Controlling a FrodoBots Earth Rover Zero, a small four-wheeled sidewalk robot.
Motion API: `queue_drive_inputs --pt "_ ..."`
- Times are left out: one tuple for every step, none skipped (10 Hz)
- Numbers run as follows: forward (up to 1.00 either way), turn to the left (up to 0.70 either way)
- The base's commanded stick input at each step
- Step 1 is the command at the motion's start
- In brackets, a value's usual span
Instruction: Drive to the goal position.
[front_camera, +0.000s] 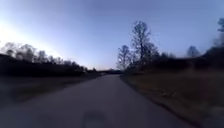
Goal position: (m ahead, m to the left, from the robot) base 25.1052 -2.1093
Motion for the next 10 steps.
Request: queue_drive_inputs --pt "1.00 0.00" --pt "1.00 0.00" --pt "1.00 0.00" --pt "1.00 0.00" --pt "1.00 0.00" --pt "1.00 0.00" --pt "1.00 0.00" --pt "1.00 0.00" --pt "1.00 0.04" --pt "1.00 0.27"
